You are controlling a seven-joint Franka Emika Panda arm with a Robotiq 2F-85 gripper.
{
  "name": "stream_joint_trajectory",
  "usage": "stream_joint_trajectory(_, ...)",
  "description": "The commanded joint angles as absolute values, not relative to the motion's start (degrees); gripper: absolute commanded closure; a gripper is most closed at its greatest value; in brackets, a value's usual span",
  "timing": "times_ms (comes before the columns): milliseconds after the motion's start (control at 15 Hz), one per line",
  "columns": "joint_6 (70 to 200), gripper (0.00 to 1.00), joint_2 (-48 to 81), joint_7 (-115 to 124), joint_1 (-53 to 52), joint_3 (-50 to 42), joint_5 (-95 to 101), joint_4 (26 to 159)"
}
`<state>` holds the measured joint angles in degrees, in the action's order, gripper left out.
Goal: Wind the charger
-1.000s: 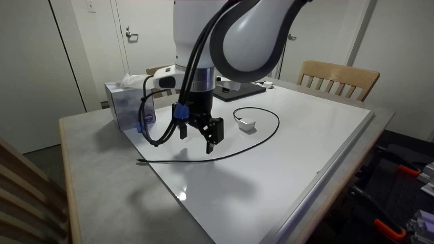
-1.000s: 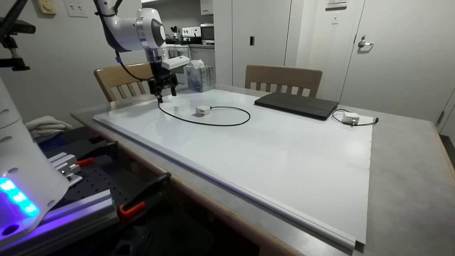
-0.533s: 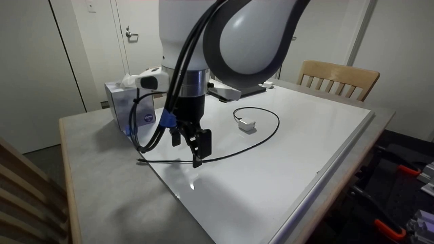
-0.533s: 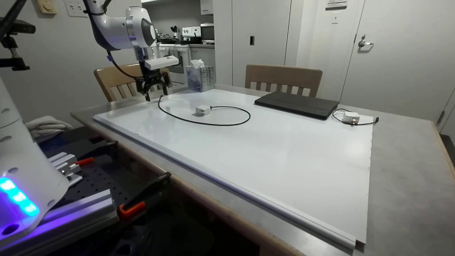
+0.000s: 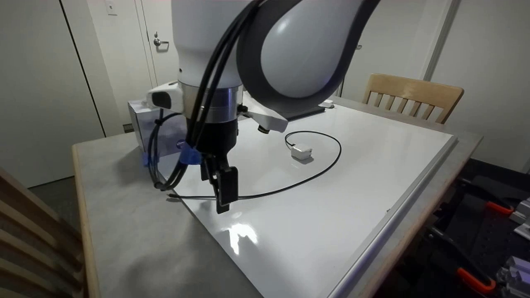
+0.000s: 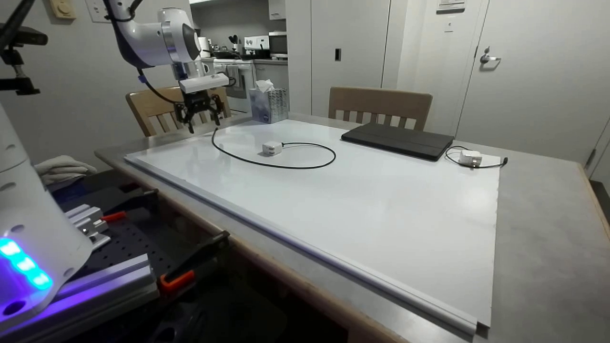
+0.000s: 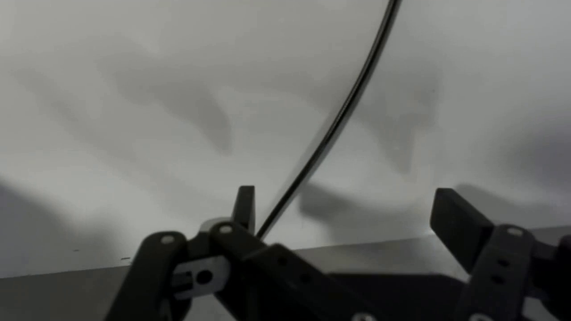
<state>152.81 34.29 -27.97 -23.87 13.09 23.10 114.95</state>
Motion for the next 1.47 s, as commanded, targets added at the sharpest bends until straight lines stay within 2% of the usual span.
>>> stream_joint_trajectory(0,155.20,0.00,36.98,-20.86,-25.38,12.38,24.21,111.27)
stream_joint_trajectory(200,161.26,0.00,37.94,-14.56,-26.93,10.17,25.15,110.52)
stream_joint_trajectory(267,157.57,0.00,36.57,-17.94,-25.15,12.68,23.83,111.62)
stream_joint_trajectory(400,159.63,0.00,37.11,-15.83,-25.79,11.52,24.45,111.27)
stream_joint_trajectory(733,155.97,0.00,39.44,-20.89,-20.93,17.41,18.78,108.97)
stream_joint_trajectory(1400,154.23,0.00,43.21,-21.60,-20.09,17.65,17.91,103.38)
